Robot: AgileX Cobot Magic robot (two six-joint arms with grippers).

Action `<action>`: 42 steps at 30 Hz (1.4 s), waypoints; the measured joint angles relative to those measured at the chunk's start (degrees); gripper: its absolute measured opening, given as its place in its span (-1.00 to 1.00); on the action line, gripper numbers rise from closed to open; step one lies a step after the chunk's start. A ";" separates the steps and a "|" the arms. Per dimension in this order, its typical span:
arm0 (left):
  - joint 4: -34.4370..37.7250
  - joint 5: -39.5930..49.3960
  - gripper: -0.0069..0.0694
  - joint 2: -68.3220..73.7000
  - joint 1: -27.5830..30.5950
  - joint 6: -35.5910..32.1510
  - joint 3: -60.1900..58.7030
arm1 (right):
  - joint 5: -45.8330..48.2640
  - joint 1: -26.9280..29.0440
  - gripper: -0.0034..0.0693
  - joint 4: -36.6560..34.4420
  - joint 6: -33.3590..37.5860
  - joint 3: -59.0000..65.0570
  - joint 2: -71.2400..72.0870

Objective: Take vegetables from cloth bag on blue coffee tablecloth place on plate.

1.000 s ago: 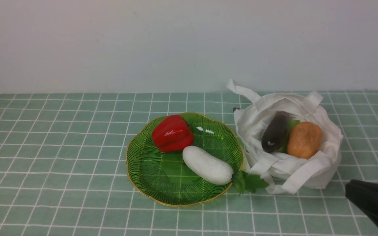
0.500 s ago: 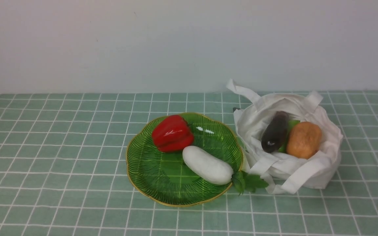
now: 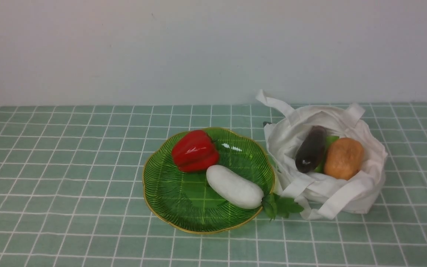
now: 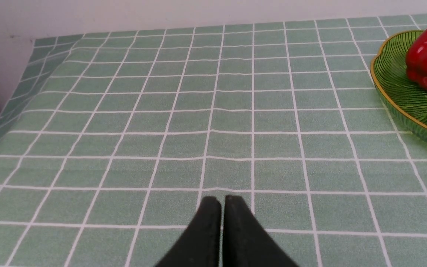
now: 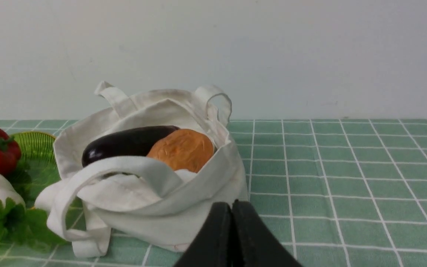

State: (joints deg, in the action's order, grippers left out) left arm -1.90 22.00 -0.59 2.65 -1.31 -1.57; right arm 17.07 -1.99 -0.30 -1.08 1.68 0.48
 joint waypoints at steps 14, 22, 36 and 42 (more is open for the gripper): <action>0.00 0.00 -0.84 0.00 0.00 0.00 0.00 | 3.77 0.11 -0.95 0.00 0.00 -0.23 0.00; 0.00 0.00 -0.84 0.00 0.00 0.00 0.00 | 3.77 0.11 -0.95 0.00 0.00 -0.23 0.00; 0.00 0.00 -0.84 0.00 0.00 0.00 0.00 | 3.77 0.11 -0.95 0.00 0.00 -0.23 0.00; 0.00 0.00 -0.84 0.00 0.00 0.00 0.00 | 3.79 0.11 -0.95 0.00 0.00 -0.23 0.00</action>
State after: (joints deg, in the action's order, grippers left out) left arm -1.90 22.00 -0.59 2.65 -1.31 -1.57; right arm 20.86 -1.88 -0.30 -1.08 1.45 0.48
